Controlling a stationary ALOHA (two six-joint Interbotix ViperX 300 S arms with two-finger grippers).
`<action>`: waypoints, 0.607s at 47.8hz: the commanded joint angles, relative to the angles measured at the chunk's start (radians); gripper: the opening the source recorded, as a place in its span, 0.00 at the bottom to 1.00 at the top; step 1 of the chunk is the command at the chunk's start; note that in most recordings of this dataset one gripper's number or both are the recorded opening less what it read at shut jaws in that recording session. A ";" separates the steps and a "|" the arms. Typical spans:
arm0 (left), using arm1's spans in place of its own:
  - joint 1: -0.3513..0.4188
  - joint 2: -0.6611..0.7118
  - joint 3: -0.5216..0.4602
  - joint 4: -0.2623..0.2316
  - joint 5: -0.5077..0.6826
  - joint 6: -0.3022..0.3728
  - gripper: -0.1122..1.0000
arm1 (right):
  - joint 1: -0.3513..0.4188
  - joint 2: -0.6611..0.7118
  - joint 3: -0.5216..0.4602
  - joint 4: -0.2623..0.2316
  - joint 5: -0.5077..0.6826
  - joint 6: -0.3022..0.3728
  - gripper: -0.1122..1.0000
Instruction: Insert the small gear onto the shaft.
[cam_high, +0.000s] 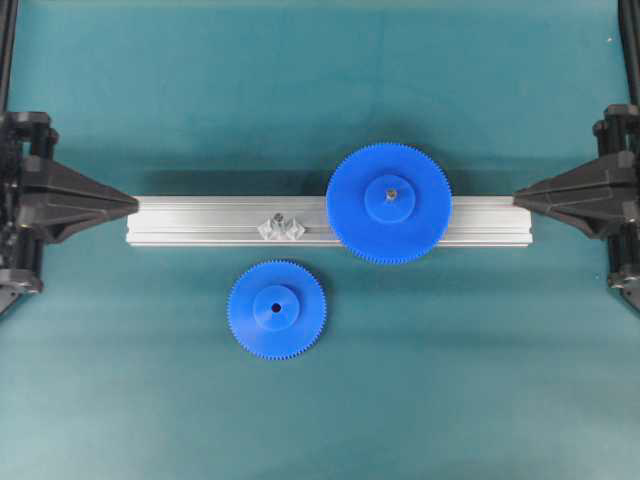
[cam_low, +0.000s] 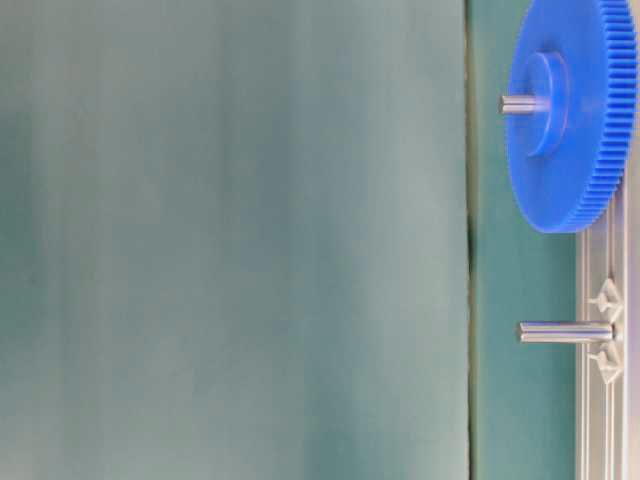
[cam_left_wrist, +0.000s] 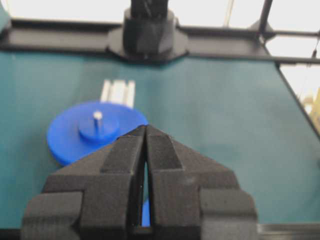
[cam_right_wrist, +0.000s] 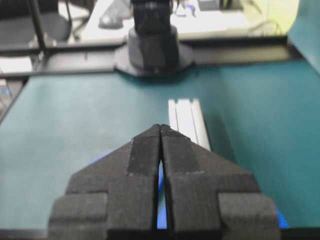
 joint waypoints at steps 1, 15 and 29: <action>-0.012 0.048 -0.061 0.003 0.032 0.002 0.08 | -0.009 0.011 -0.043 0.002 0.046 0.011 0.13; -0.058 0.279 -0.216 0.003 0.229 0.000 0.08 | -0.041 0.009 -0.058 0.003 0.098 0.008 0.13; -0.089 0.482 -0.373 0.003 0.394 0.006 0.08 | -0.044 0.009 -0.063 0.002 0.143 0.011 0.13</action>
